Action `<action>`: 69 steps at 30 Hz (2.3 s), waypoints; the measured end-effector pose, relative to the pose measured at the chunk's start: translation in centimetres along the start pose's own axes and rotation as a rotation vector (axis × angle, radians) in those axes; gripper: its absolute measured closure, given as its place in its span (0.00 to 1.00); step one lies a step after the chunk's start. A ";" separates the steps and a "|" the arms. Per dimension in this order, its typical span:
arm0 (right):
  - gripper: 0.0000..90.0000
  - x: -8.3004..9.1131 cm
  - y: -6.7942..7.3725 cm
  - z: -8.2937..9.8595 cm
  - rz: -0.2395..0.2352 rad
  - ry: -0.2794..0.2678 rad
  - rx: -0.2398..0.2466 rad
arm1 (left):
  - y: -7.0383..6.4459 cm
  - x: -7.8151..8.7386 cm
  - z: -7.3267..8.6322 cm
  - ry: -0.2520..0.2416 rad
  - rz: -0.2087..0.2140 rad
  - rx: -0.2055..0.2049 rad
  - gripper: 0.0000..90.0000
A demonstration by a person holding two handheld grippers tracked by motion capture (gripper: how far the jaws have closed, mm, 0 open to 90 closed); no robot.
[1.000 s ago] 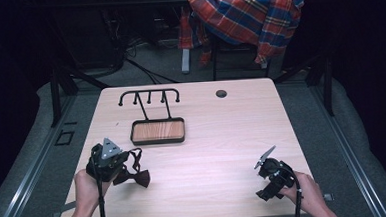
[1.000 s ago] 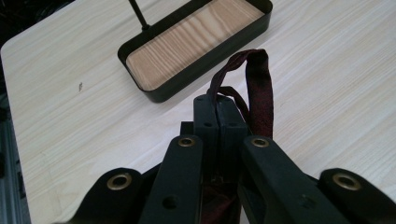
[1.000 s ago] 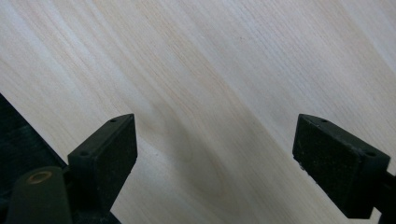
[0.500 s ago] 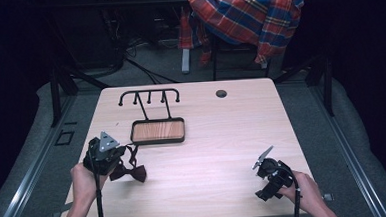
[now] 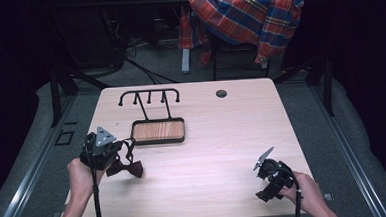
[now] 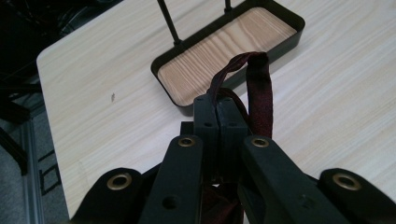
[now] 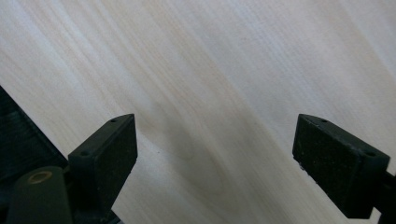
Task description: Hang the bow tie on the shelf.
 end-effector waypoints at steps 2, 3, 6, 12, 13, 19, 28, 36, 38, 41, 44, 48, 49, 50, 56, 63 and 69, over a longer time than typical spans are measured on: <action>0.15 0.3 -0.1 -0.3 0.011 -0.012 0.001 | 0.1 0.1 -0.4 -0.011 -0.005 0.002 0.99; 0.15 0.3 0.0 -0.4 0.011 -0.013 0.006 | 0.2 0.2 -0.6 -0.015 -0.010 -0.002 0.99; 0.15 -0.1 0.1 -0.4 -0.003 -0.002 0.015 | 0.4 0.0 -0.9 -0.016 -0.018 0.002 0.99; 0.15 0.0 0.0 -0.2 -0.002 -0.001 0.010 | 1.1 -0.2 -1.6 -0.009 -0.039 -0.005 0.99; 0.15 0.1 0.0 -0.5 0.001 -0.011 0.011 | 1.3 -0.2 -2.0 -0.002 -0.045 -0.011 0.99; 0.15 -0.3 0.1 -0.3 -0.006 0.009 0.018 | 2.4 0.3 -3.5 -0.022 -0.072 -0.011 0.99; 0.15 -0.3 0.3 -0.4 -0.016 0.006 0.011 | 3.3 0.4 -4.8 -0.048 -0.076 0.015 0.99; 0.15 -0.2 0.2 -0.1 -0.016 0.008 0.006 | 3.6 -0.1 -6.1 -0.057 -0.075 0.024 0.99; 0.15 -0.4 0.3 -0.2 -0.024 0.016 0.011 | 3.6 -0.2 -6.4 -0.052 -0.073 0.021 0.99; 0.15 -0.5 0.3 -0.1 -0.022 0.029 0.018 | 3.6 -0.5 -7.0 -0.059 -0.079 0.022 0.99; 0.15 -0.4 0.2 0.1 -0.016 0.028 0.015 | 3.8 -0.7 -7.5 -0.057 -0.080 0.022 0.99; 0.15 -0.5 0.4 0.0 -0.029 0.017 0.005 | 4.0 -1.0 -8.3 -0.053 -0.092 0.014 0.99; 0.15 -0.5 0.4 0.0 -0.030 0.026 0.010 | 4.1 -1.1 -8.6 -0.047 -0.095 0.011 0.99; 0.15 -0.5 0.4 0.0 -0.030 0.026 0.010 | 4.1 -1.1 -8.6 -0.047 -0.095 0.011 0.99; 0.15 -0.6 0.4 0.1 -0.032 0.012 -0.003 | 4.4 -1.4 -9.7 -0.021 -0.099 0.004 0.99; 0.15 -0.5 0.4 0.1 -0.027 0.029 0.013 | 5.4 -2.0 -10.7 -0.002 -0.115 0.020 0.99; 0.15 -0.5 0.5 0.1 -0.032 0.026 0.011 | 6.1 -2.4 -11.3 0.015 -0.132 0.024 0.99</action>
Point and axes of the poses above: each handheld gripper's, and its own axes: x roughly backward along the jaws, z roughly out of its underside, y roughly to its left, the point moved 6 cm from there along -x, roughly forward along the jaws, and after that the axes turned 9 degrees about x, right-handed, at the moved point
